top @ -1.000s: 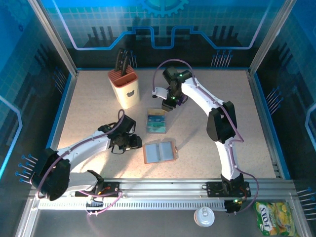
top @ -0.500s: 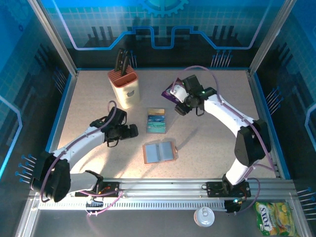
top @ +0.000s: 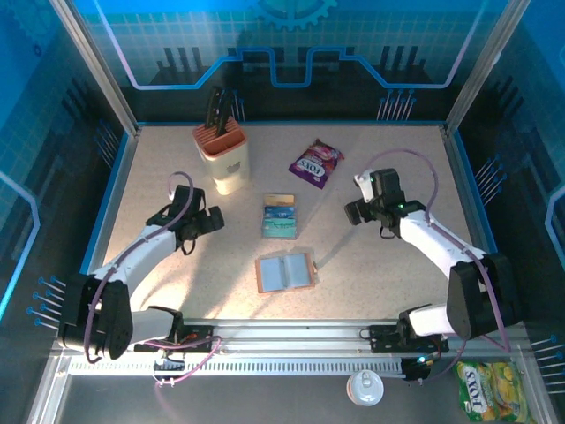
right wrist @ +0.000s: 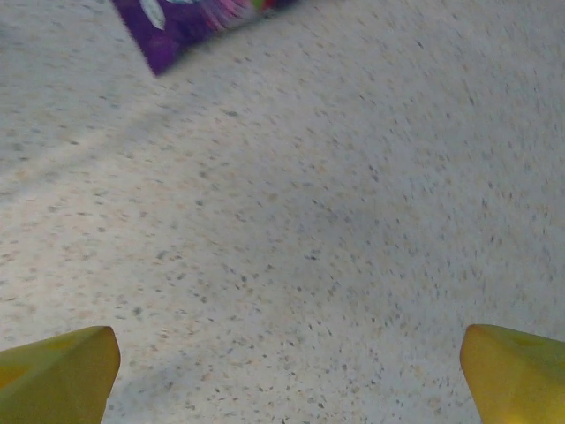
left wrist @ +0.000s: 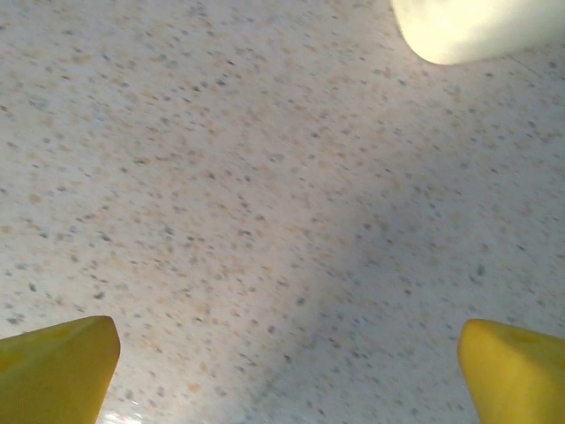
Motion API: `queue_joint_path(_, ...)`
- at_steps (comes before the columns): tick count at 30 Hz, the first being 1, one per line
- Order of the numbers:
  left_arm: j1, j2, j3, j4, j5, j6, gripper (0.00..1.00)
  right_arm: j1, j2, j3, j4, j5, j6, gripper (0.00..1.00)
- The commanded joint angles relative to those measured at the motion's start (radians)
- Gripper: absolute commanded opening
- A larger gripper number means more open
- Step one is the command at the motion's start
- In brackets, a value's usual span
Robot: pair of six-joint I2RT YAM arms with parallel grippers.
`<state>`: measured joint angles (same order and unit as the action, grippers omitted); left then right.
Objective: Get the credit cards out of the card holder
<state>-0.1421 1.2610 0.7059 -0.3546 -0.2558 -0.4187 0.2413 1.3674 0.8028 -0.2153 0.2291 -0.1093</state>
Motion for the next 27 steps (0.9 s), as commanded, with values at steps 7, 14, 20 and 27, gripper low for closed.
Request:
queue_joint_path(7, 0.056, -0.008, -0.06, 0.328, -0.141, 0.215, 0.99, -0.073, -0.014, -0.247, 0.46, 0.03, 0.111, 1.0)
queue_joint_path(14, 0.096, 0.103, -0.162, 0.61, -0.169, 0.235, 0.99, -0.083, -0.004, -0.334, 0.736, 0.043, 0.081, 1.0)
queue_joint_path(20, 0.099, 0.171, -0.163, 0.785, -0.155, 0.292, 0.99, -0.087, 0.029, -0.369, 0.905, 0.023, 0.062, 1.0)
queue_joint_path(27, 0.109, 0.19, -0.185, 0.909, -0.131, 0.315, 0.99, -0.107, 0.122, -0.42, 1.103, -0.014, 0.062, 1.0)
